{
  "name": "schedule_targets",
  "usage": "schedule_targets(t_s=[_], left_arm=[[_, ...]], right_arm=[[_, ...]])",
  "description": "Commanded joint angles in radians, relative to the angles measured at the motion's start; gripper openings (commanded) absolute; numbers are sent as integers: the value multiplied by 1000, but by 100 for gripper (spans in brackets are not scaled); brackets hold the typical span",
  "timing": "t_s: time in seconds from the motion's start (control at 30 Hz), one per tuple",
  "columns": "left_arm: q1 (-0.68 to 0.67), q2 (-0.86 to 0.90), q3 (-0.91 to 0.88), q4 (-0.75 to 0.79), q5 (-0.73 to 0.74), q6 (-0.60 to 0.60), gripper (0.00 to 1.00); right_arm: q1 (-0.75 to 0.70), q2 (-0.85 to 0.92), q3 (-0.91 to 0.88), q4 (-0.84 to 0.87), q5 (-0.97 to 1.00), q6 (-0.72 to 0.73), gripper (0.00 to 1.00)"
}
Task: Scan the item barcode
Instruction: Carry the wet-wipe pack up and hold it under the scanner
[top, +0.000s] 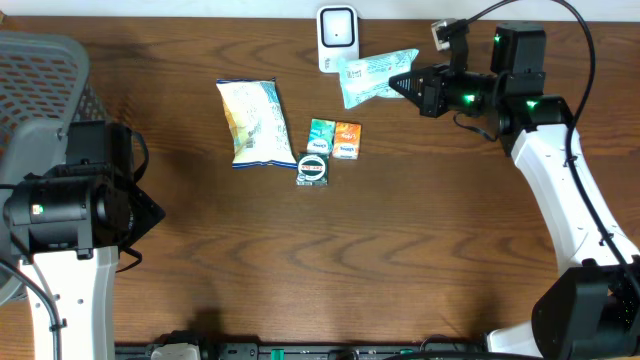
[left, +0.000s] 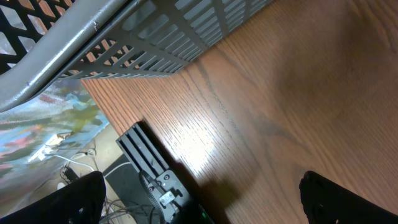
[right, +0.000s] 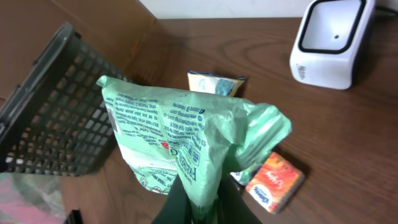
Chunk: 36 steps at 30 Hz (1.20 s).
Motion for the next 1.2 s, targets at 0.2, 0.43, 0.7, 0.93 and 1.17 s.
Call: schedule_targets(t_s=[0.2, 0.43, 0.7, 0.93, 1.17], left_arm=[[4, -4, 1, -6, -3, -13, 97], [4, -4, 1, -6, -3, -13, 98], [4, -4, 1, -6, -3, -13, 98], [4, -4, 1, -6, -3, -13, 97], [4, -4, 1, -6, -3, -13, 98]], right_arm=[[76, -14, 14, -5, -32, 92, 1], [121, -14, 14, -5, -22, 92, 1], [122, -14, 14, -21, -16, 94, 2], [123, -14, 13, -82, 164, 177, 2], [123, -14, 13, -86, 175, 179, 2]])
